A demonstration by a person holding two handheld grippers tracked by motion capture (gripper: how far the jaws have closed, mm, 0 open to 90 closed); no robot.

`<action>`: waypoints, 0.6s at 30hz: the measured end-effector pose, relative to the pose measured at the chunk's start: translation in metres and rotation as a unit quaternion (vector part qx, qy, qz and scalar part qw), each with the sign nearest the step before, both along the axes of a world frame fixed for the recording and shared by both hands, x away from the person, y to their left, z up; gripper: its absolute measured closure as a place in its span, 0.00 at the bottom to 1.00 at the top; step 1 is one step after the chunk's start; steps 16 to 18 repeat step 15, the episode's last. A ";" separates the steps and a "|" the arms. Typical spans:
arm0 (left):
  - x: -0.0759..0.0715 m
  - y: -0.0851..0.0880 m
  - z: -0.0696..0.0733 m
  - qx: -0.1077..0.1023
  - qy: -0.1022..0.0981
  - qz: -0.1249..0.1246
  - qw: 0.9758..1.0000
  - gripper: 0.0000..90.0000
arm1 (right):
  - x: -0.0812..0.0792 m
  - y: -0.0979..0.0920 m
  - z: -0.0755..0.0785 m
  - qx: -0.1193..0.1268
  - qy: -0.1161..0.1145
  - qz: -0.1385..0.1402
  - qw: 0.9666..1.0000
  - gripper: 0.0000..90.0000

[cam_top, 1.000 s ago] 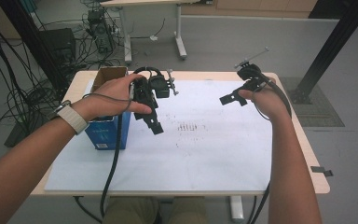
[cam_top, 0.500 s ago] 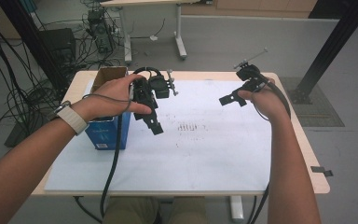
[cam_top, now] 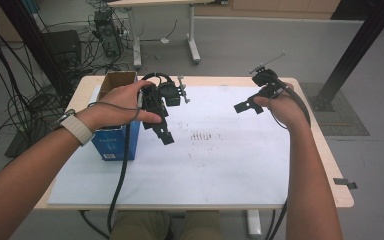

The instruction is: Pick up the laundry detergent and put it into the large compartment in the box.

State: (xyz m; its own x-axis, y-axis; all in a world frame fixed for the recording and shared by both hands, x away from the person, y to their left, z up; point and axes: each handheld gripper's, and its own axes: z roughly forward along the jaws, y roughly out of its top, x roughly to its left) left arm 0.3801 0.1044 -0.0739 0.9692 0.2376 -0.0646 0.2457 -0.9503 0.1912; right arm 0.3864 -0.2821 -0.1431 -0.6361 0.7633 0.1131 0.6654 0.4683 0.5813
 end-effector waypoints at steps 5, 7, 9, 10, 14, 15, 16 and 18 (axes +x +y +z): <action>0.001 -0.002 0.000 0.003 0.001 -0.004 1.000 0.08 | 0.000 -0.001 -0.001 0.001 -0.002 0.001 1.000 0.08; 0.001 -0.002 0.000 0.003 0.000 -0.003 1.000 0.08 | 0.000 -0.002 -0.001 0.001 -0.001 0.001 1.000 0.08; 0.001 -0.002 -0.001 0.001 0.001 0.000 1.000 0.08 | 0.000 -0.002 -0.002 0.002 -0.001 0.000 1.000 0.08; 0.001 -0.002 -0.001 0.003 0.002 0.000 1.000 0.08 | 0.000 -0.003 -0.002 0.002 0.000 -0.001 1.000 0.08; 0.002 -0.002 -0.001 0.004 0.001 -0.002 1.000 0.08 | 0.000 -0.003 -0.002 0.002 0.000 -0.001 1.000 0.08; 0.002 -0.001 -0.001 0.002 0.001 0.001 1.000 0.08 | 0.000 -0.003 -0.002 0.002 0.000 -0.001 1.000 0.08; 0.002 -0.001 -0.001 0.002 0.001 0.001 1.000 0.08 | 0.000 -0.003 -0.002 0.002 0.000 -0.001 1.000 0.08; 0.002 -0.001 -0.001 0.002 0.001 0.001 1.000 0.08 | 0.000 -0.003 -0.002 0.002 0.000 -0.001 1.000 0.08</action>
